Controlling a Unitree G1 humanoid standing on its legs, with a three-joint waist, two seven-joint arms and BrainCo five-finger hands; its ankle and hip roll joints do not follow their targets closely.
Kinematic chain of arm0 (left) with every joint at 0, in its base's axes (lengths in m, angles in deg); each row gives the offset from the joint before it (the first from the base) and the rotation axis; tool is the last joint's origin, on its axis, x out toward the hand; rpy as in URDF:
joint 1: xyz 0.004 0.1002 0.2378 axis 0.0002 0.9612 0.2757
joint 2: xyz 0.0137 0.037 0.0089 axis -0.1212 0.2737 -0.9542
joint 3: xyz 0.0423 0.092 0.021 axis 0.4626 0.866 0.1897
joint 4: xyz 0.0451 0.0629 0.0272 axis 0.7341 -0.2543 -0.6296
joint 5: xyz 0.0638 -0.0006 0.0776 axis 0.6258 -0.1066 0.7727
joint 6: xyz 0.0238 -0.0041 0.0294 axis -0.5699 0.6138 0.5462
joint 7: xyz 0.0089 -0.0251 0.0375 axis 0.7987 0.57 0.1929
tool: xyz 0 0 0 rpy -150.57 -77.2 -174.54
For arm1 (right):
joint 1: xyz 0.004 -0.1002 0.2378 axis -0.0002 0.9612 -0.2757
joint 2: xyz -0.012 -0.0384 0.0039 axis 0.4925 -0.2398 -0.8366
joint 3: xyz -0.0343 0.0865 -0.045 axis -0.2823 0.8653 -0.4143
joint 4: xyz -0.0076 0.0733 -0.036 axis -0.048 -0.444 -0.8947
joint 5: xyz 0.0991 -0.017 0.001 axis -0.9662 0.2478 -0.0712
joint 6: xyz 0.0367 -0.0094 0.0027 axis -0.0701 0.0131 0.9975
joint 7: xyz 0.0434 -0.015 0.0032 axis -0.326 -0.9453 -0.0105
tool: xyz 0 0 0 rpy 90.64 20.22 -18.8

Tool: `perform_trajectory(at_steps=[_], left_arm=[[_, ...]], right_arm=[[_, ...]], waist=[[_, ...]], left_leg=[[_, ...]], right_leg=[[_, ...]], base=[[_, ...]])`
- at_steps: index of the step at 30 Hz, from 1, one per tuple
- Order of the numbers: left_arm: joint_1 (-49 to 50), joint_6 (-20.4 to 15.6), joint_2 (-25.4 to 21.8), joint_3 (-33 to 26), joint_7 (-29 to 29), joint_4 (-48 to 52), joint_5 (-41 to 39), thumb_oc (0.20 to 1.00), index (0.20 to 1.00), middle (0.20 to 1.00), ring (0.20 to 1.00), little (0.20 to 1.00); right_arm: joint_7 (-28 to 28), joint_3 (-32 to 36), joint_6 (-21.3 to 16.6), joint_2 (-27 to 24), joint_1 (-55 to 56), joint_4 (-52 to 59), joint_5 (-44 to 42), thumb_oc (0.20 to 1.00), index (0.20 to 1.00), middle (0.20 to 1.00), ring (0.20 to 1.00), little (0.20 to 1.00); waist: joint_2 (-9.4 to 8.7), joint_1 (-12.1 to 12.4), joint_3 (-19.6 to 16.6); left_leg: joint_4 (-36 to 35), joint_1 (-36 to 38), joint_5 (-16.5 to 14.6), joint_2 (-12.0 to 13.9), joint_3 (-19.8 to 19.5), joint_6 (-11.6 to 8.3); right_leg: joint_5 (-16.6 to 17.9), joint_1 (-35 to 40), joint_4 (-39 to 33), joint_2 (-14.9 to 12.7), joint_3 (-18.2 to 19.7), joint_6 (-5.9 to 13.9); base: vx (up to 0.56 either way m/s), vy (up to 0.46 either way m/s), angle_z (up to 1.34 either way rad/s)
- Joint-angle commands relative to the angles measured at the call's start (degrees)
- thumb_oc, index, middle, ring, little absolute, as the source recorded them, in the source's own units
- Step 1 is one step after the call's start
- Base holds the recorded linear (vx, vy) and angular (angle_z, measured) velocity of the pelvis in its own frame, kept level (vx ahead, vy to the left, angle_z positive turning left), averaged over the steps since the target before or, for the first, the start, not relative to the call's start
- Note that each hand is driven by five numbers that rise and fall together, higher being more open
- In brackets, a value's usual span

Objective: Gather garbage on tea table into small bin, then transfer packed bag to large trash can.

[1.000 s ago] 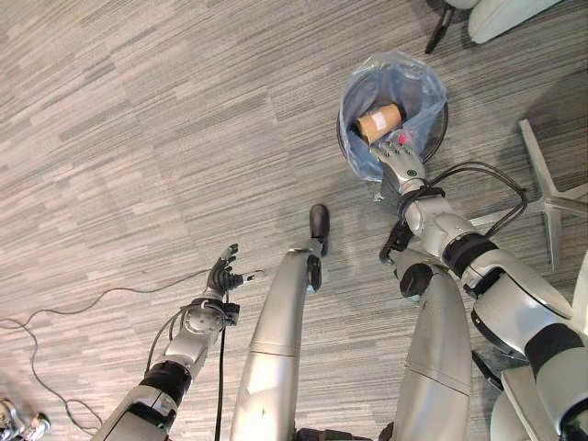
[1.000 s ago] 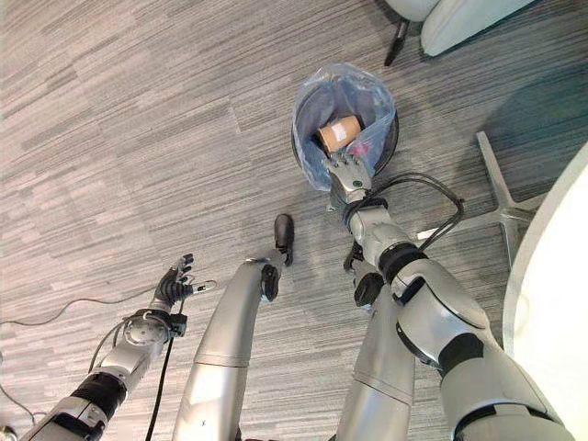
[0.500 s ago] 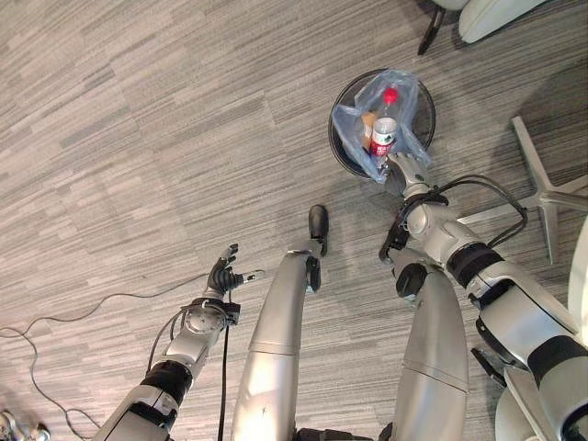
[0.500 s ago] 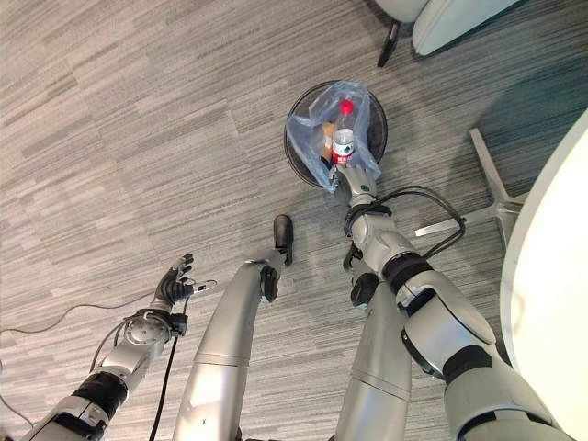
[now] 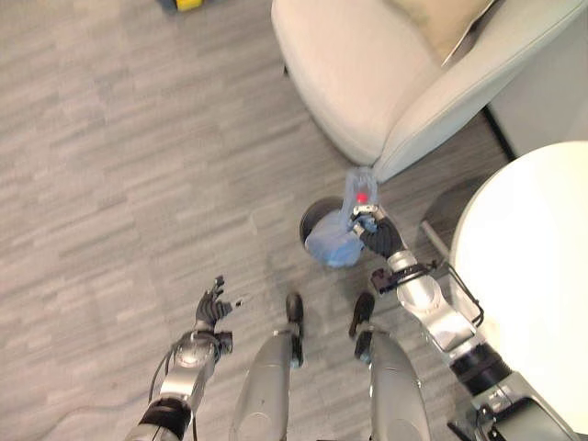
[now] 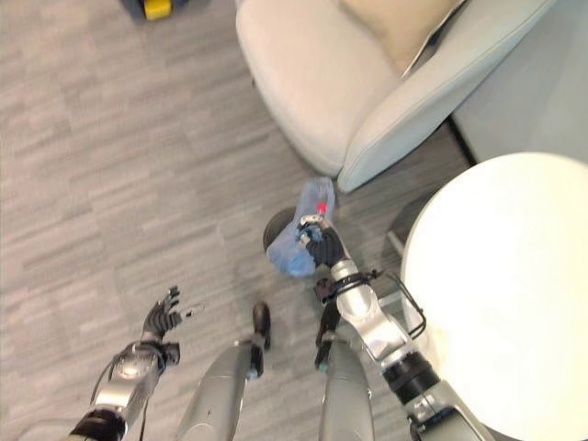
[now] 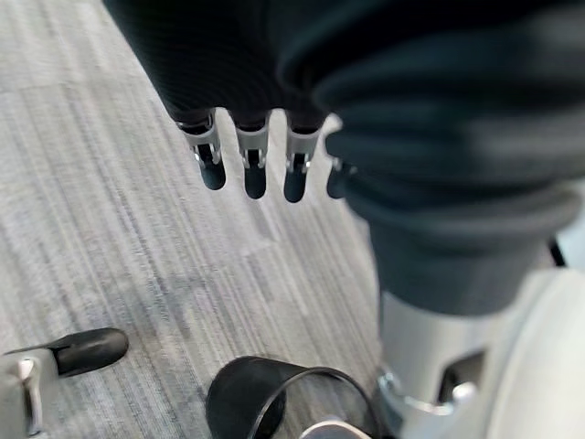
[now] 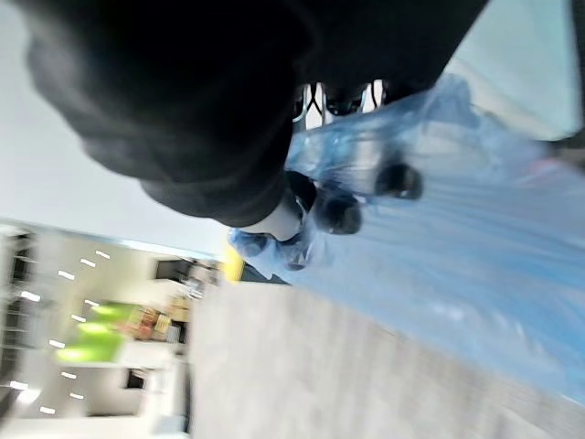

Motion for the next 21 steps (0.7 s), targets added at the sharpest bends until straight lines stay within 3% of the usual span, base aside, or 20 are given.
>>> perform_trajectory(at_steps=[1,3,4,8,9,10,11,12,13,15,19,21], left_arm=[[0.73,-0.66,-1.85,-0.6,1.08,0.68,0.6,1.0,1.0,1.0,1.0,1.0],[1.59,-0.62,-1.78,-0.8,1.26,0.85,0.51,1.0,1.0,1.0,1.0,1.0],[4.58,-0.63,-1.68,-1.46,2.11,3.02,0.67,1.0,1.0,1.0,1.0,1.0],[6.55,-0.32,-1.77,-1.85,3.04,4.74,1.24,1.0,1.0,1.0,1.0,1.0],[6.38,-0.19,-2.28,-1.76,3.58,5.88,1.63,1.0,1.0,1.0,1.0,1.0],[5.78,0.0,-2.75,-1.82,3.97,6.33,1.9,1.0,1.0,1.0,1.0,1.0],[5.39,0.19,-3.05,-1.58,4.21,6.25,2.58,1.0,1.0,1.0,1.0,1.0],[5.49,0.18,-3.13,-1.63,4.2,6.31,2.62,1.0,1.0,1.0,1.0,1.0],[5.68,0.19,-3.01,-1.44,4.41,7.0,2.47,1.0,1.0,1.0,1.0,1.0],[5.71,0.22,-2.57,-1.39,4.05,7.07,2.02,1.0,1.0,1.0,1.0,1.0],[6.03,0.39,-2.02,-1.26,4.34,8.64,1.0,1.0,1.0,1.0,1.0,1.0],[5.51,0.08,-1.68,-0.66,4.69,10.35,1.59,1.0,1.0,1.0,1.0,1.0]], right_arm=[[2.93,1.84,-4.8,1.39,-5.07,3.06,-5.15,0.2,0.2,0.2,0.2,0.2],[3.62,2.26,-4.81,1.52,-4.32,4.25,-5.92,0.2,0.2,0.2,0.2,0.2],[5.33,3.21,-5.03,2.22,-1.47,7.06,-8.6,0.2,0.2,0.2,0.2,0.2],[7.46,3.06,-4.86,3.24,0.31,8.39,-11.18,0.2,0.2,0.2,0.2,0.2],[8.05,3.49,-4.61,3.04,1.53,9.07,-11.19,0.2,0.2,0.2,0.2,0.2],[8.08,3.93,-4.84,2.43,2.11,9.2,-10.6,0.2,0.2,0.2,0.2,0.2],[7.97,4.79,-4.71,1.98,3.3,8.98,-9.6,0.2,0.2,0.2,0.2,0.2],[7.71,5.11,-4.47,1.85,3.66,8.77,-9.35,0.2,0.2,0.2,0.2,0.2],[7.7,4.99,-4.17,1.81,3.42,8.6,-9.57,0.2,0.2,0.2,0.2,0.2],[7.29,4.42,-4.02,1.66,2.89,7.74,-10.03,0.2,0.2,0.2,0.2,0.2],[7.16,3.77,-3.6,0.63,1.99,6.69,-10.71,0.2,0.2,0.2,0.2,0.2],[7.21,3.24,-3.21,-0.29,1.52,5.73,-11.54,0.2,0.2,0.2,0.2,0.2]], waist=[[-0.5,0.49,1.36],[-0.72,0.44,0.83],[-1.31,0.17,-1.09],[-1.29,0.06,-2.19],[-1.24,-0.12,-1.56],[-0.8,0.05,-1.37],[-0.7,1.05,-3.26],[-0.99,1.56,-3.71],[-1.96,2.68,-4.54],[-2.28,3.68,-5.01],[-1.23,4.11,-4.8],[-1.35,3.51,-4.08]], left_leg=[[-2.75,4.08,-4.06,-0.16,-2.51,-2.02],[-3.89,5.96,-4.06,-0.2,-2.31,-2.03],[-6.24,10.4,-4.19,-0.35,-1.3,-1.88],[-8.57,13.41,-3.46,-0.6,-0.57,-1.28],[-7.9,13.04,-2.78,-0.39,-1.3,-1.01],[-6.51,11.29,-1.76,0.44,-1.96,-1.04],[-7.0,9.99,0.23,1.1,-3.49,-1.63],[-7.16,9.65,0.66,1.12,-3.85,-1.9],[-7.17,8.16,2.36,0.88,-4.65,-2.79],[-7.39,6.22,4.73,1.08,-4.74,-3.88],[-7.85,3.14,8.32,1.68,-5.58,-6.64],[-6.14,3.17,5.79,1.54,-4.25,-6.37]], right_leg=[[-1.2,5.26,-4.41,-1.47,0.72,4.78],[-0.85,7.0,-5.53,-1.32,0.71,5.02],[0.03,10.75,-7.94,-1.11,1.21,5.81],[1.32,11.53,-7.46,-0.74,2.51,6.68],[0.01,11.1,-4.19,0.54,5.18,6.9],[-3.58,11.64,1.41,2.65,7.41,6.38],[-7.0,13.98,5.47,5.8,8.87,5.15],[-8.2,15.4,4.4,6.68,9.38,4.75],[-9.97,18.33,-1.14,8.35,10.2,3.18],[-10.54,20.28,-6.89,9.67,10.37,1.69],[-9.67,20.87,-11.46,11.35,9.27,0.71],[-8.16,20.41,-13.24,9.91,7.18,0.81]], base=[[0.05,0.031,-0.07],[0.05,0.057,-0.05],[0.03,0.064,-0.09],[-0.05,0.071,-0.22],[-0.29,-0.051,-0.16],[-0.41,-0.216,0.39],[-0.37,-0.28,0.87],[-0.3,-0.395,1.16],[-0.19,-0.305,0.66],[-0.18,-0.291,0.12],[-0.13,-0.125,0.09],[-0.28,-0.077,0.26]])
